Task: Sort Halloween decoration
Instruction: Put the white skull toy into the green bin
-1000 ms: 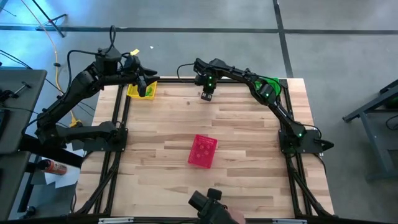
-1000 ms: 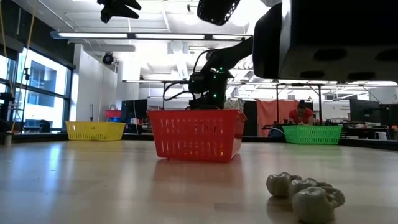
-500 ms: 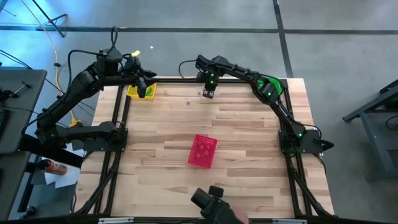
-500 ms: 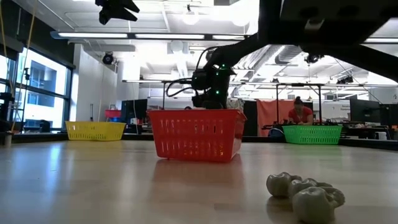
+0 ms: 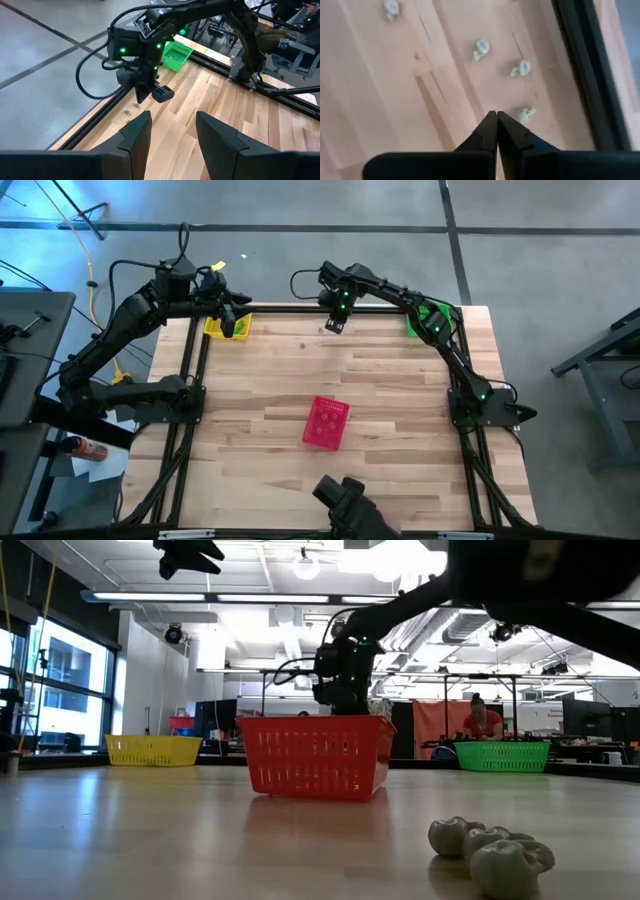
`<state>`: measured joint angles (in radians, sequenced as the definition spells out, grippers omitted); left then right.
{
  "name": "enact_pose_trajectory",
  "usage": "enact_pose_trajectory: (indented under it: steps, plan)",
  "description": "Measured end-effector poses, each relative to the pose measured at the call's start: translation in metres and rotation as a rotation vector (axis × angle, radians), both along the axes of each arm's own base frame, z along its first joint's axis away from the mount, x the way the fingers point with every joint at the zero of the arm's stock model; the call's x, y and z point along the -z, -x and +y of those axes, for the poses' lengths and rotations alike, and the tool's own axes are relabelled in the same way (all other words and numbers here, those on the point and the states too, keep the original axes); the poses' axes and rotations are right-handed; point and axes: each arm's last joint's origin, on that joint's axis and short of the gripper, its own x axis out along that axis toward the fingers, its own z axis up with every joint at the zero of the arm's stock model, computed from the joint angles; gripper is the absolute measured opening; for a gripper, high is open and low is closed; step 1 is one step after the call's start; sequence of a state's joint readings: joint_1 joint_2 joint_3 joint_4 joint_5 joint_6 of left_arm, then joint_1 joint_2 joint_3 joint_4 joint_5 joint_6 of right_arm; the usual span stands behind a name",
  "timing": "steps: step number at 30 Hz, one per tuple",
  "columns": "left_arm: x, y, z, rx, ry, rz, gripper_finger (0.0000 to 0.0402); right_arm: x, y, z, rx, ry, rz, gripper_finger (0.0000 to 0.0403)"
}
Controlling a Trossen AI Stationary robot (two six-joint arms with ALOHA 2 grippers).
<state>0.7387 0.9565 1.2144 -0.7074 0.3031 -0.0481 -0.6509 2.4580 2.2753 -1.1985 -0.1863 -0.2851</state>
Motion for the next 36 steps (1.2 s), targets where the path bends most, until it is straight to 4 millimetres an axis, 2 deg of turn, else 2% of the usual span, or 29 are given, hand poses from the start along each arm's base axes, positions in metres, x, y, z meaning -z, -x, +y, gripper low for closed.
enact_pose_trajectory:
  steps: [3,7,11,15,19,23,30,36]
  plan:
    - [0.000,0.000,0.000,0.000,0.000,0.000,0.0147,0.006,0.004,-0.008,0.115,-0.056,-0.010,0.0032]
    - [0.000,0.000,0.000,-0.001,0.000,0.000,0.0147,0.029,0.009,-0.020,0.321,-0.128,0.048,0.0104]
    - [0.000,0.000,0.000,-0.002,0.002,-0.001,0.0147,0.030,0.009,-0.020,0.439,-0.175,0.048,0.0177]
    - [0.000,0.000,0.000,-0.002,0.002,-0.001,0.0147,0.031,0.007,-0.017,0.529,-0.186,0.058,0.0213]
    - [0.000,0.000,0.000,-0.001,0.001,-0.002,0.0147,0.040,0.004,-0.015,0.615,-0.166,0.106,0.0211]
    - [0.000,0.000,0.000,-0.002,0.000,-0.002,0.0147,0.046,0.002,-0.012,0.677,-0.104,0.160,0.0188]
    - [0.000,0.000,0.000,0.000,-0.001,0.000,0.0147,0.048,0.001,-0.013,0.738,-0.110,0.152,0.0142]
    - [0.000,0.000,0.000,0.002,-0.005,0.002,0.0147,0.049,0.002,-0.015,0.754,-0.119,0.146,0.0120]
